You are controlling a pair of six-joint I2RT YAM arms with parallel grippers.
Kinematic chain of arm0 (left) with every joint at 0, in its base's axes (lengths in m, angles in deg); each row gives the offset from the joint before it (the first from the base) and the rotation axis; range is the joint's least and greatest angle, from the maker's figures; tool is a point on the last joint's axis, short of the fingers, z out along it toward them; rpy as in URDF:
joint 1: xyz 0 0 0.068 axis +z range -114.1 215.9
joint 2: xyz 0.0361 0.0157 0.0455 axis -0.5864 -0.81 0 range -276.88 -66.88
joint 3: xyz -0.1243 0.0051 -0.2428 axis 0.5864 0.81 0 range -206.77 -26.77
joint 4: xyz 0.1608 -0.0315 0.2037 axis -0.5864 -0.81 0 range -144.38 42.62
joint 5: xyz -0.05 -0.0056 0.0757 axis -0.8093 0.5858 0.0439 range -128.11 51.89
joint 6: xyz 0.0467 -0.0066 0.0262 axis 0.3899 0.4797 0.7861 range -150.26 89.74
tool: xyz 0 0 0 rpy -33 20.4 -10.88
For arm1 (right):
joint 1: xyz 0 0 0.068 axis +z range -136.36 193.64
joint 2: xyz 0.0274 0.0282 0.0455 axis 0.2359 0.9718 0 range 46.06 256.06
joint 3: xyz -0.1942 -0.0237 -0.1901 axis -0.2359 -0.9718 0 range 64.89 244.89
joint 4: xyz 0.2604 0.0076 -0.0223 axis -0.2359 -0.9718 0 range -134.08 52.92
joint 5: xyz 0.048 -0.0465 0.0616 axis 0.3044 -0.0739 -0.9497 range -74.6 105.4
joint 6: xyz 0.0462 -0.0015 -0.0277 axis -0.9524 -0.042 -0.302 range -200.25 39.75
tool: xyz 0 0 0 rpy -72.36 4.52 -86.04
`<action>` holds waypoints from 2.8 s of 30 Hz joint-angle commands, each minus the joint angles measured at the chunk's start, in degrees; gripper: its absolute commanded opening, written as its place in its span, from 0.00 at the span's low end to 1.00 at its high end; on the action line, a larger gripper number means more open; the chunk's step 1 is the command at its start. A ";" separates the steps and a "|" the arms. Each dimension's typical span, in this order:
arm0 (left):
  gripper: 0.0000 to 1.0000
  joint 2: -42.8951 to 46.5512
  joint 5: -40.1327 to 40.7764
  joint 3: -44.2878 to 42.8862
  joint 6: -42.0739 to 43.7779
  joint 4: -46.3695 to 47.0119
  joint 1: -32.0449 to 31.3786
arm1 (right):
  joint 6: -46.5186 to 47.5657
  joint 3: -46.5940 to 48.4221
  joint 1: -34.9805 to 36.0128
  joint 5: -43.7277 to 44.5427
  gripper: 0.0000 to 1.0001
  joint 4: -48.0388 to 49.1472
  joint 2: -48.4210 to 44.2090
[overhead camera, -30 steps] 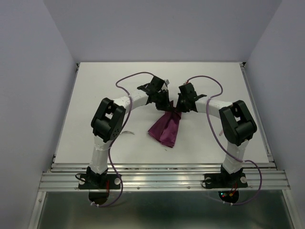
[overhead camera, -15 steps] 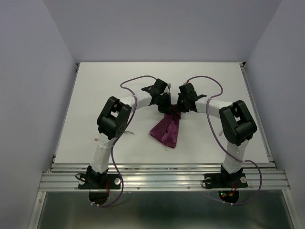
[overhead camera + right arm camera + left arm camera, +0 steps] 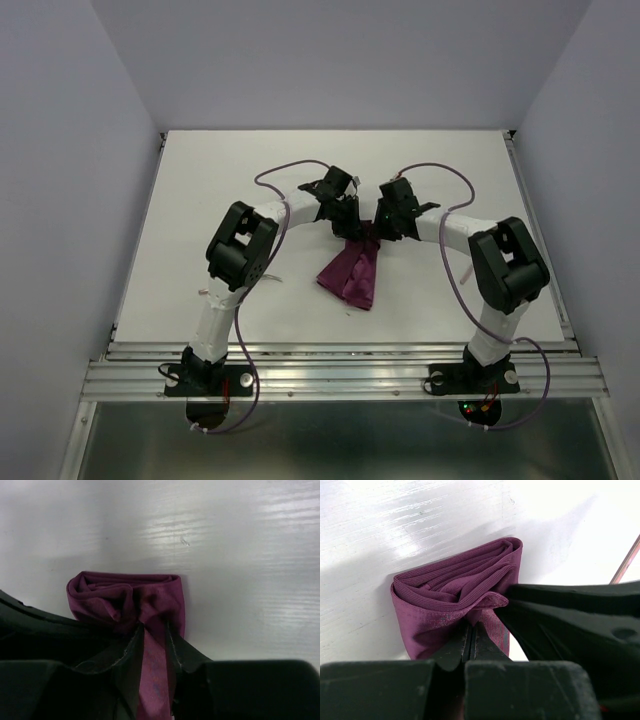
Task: Fold the napkin into a case and place the utensils inside
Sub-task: Fold the 2/3-rectangle-folded napkin at the center of the board.
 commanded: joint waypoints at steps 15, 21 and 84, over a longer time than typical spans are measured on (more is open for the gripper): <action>0.00 -0.75 0.73 -0.90 2.90 -1.58 -0.36 | 0.35 -2.11 -4.04 -7.30 0.81 1.80 -4.07; 0.00 -0.31 0.73 -0.82 3.08 -1.58 -0.36 | -0.26 -2.90 -4.05 -9.06 0.79 5.13 -1.79; 0.65 27.53 6.28 24.46 10.74 -2.92 4.21 | -8.26 -0.79 -4.05 -6.86 0.01 6.46 4.19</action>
